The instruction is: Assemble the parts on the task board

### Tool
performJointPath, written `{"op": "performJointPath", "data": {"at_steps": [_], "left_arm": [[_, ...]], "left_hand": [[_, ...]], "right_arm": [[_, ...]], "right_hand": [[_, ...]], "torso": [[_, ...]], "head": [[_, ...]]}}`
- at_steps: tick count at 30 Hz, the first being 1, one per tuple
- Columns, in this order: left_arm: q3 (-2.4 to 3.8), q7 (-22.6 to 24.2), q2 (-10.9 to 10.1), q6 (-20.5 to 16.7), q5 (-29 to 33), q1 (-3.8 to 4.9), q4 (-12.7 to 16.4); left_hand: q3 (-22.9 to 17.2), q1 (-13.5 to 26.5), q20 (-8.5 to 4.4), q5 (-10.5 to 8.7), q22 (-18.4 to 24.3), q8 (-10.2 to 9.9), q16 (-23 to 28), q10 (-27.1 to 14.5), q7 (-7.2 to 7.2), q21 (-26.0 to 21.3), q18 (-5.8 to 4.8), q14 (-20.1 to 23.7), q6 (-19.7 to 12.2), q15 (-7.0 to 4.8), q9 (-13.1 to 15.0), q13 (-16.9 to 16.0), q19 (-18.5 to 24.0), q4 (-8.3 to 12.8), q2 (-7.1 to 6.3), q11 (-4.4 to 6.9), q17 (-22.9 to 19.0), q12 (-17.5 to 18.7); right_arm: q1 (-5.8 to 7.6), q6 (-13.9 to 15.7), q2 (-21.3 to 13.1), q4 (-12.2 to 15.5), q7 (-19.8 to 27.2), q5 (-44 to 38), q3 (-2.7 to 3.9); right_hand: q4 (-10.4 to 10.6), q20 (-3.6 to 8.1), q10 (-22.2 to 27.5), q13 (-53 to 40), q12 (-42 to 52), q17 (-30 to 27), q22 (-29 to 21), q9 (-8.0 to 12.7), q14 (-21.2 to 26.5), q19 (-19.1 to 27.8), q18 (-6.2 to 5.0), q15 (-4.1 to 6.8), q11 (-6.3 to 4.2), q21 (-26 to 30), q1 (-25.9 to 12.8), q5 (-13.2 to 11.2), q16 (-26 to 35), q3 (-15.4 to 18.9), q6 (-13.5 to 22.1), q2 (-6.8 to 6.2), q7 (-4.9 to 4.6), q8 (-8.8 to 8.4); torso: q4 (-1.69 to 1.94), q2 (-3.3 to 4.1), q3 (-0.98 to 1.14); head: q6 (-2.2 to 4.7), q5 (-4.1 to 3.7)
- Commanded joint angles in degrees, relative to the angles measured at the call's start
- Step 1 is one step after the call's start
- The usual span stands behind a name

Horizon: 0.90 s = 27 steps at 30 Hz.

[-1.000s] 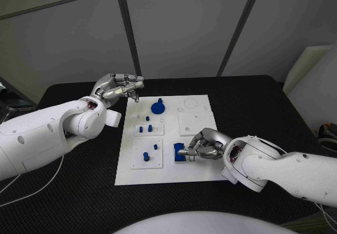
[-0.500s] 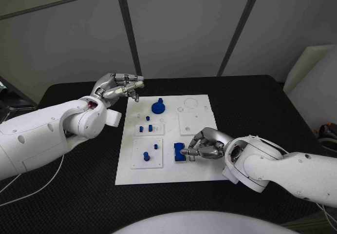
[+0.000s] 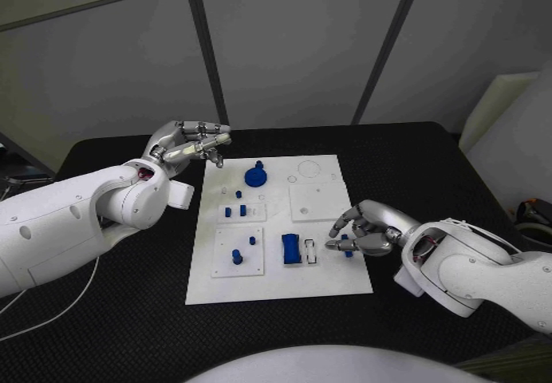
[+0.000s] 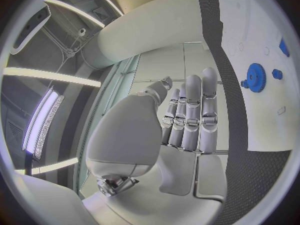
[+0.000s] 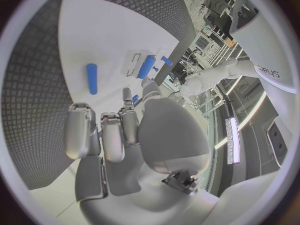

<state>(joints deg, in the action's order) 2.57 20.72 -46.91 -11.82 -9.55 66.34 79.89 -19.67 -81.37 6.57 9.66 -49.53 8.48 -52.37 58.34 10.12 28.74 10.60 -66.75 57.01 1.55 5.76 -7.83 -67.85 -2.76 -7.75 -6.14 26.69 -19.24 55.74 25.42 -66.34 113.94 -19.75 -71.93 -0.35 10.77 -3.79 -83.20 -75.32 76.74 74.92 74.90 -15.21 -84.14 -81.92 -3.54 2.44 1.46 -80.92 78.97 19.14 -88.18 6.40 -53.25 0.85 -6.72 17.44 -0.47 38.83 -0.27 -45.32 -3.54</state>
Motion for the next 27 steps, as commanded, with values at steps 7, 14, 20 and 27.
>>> {"op": "performJointPath", "data": {"at_steps": [7, 14, 20, 27], "left_arm": [[0.02, 0.5, -0.18, 0.58, 0.15, 0.07, 0.77], [0.01, 0.51, -0.17, 0.71, 0.15, 0.06, 0.78], [0.0, 0.51, -0.14, 0.8, 0.15, 0.05, 0.76], [0.0, 0.51, -0.21, 0.83, 0.15, 0.05, 0.79]], "left_hand": [[0.33, 0.1, 0.3, -0.25, 0.08, 0.25, -0.4, -0.36, -0.08, -0.19, -0.17, 0.49, -0.49, -0.09, -0.07, -0.05, -0.03, -0.02, 0.56, -0.06, -0.09, -0.24], [0.33, 0.1, 0.3, -0.25, 0.08, 0.25, -0.4, -0.36, -0.08, -0.19, -0.17, 0.49, -0.49, -0.09, -0.07, -0.05, -0.03, -0.02, 0.56, -0.06, -0.09, -0.24], [0.33, 0.1, 0.3, -0.25, 0.08, 0.25, -0.4, -0.36, -0.08, -0.19, -0.17, 0.49, -0.49, -0.09, -0.07, -0.05, -0.03, -0.02, 0.56, -0.06, -0.09, -0.24], [0.33, 0.1, 0.3, -0.25, 0.08, 0.25, -0.4, -0.36, -0.08, -0.19, -0.17, 0.49, -0.49, -0.09, -0.07, -0.05, -0.03, -0.02, 0.56, -0.06, -0.09, -0.24]], "right_arm": [[0.08, -4.07, -2.91, -0.06, -3.69, -10.23, 0.01], [0.04, -6.1, -2.55, -0.73, -8.36, -14.74, 0.0], [0.02, -6.67, -1.28, -1.59, -9.87, -16.15, -0.01], [-0.01, -7.57, 0.08, -2.57, -10.78, -17.15, -0.03]], "right_hand": [[1.08, -0.32, 0.06, -3.23, -0.64, 11.19, 3.08, 0.88, -5.02, -0.12, 0.55, -0.11, -0.02, -0.31, 0.02, 0.01, 0.08, 0.57, -3.79, -0.42, 0.62, -2.27], [2.2, -0.13, 0.33, -2.72, -1.42, 10.87, 2.92, 0.83, -4.95, -0.01, 0.51, 0.09, -0.24, -0.14, -0.98, 0.22, 0.25, 1.55, -5.12, -1.36, 0.9, -2.85], [2.51, -0.09, 0.35, -2.68, -1.52, 10.85, 2.85, 0.79, -4.95, 0.04, 0.49, 0.13, -0.26, -0.08, -1.24, 0.23, 0.27, 1.83, -5.26, -1.68, 0.92, -3.0], [2.75, -0.08, 0.36, -2.66, -1.56, 10.81, 2.81, 0.75, -4.94, 0.07, 0.48, 0.14, -0.27, -0.04, -1.42, 0.18, 0.29, 1.99, -5.36, -1.81, 0.94, -3.06]], "torso": [[0.02, 0.12, 0.15], [0.06, 0.05, 0.02], [0.15, 0.11, 0.07], [0.13, 0.08, 0.02]], "head": [[0.08, -1.3], [-0.04, -1.88], [-0.17, -1.81], [-0.33, -1.72]]}}
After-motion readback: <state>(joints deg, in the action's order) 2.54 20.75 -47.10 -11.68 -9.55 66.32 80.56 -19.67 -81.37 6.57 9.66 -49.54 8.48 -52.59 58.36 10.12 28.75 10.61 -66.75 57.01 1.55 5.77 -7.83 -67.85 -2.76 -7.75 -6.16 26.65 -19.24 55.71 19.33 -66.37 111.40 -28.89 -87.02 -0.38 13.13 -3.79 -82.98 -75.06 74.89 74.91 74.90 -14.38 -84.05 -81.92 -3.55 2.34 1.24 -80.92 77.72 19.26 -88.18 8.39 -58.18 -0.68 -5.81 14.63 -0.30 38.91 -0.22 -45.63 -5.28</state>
